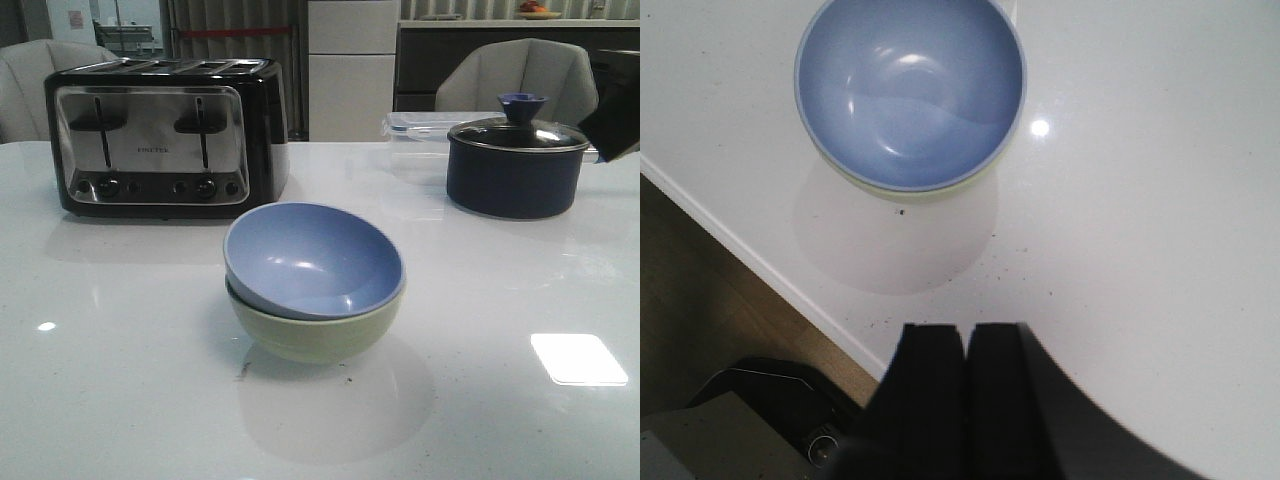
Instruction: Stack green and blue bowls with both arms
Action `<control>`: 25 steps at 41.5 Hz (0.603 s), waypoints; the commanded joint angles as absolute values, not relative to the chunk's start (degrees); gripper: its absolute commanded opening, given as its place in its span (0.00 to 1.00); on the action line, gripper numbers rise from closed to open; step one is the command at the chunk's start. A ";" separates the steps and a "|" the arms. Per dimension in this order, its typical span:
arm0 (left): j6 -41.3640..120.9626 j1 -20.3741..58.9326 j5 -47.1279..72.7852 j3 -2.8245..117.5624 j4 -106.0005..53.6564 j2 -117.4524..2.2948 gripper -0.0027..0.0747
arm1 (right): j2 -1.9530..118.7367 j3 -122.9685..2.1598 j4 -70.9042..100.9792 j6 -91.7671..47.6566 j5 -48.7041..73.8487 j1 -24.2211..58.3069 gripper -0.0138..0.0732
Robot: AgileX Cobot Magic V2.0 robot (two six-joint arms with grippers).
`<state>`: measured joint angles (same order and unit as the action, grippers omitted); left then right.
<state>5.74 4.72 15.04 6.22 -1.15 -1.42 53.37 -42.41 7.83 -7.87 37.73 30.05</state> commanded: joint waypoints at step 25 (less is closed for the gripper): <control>5.13 2.97 -6.33 -0.49 -3.60 1.47 0.15 | 52.49 -43.96 7.89 -8.42 34.71 30.15 0.22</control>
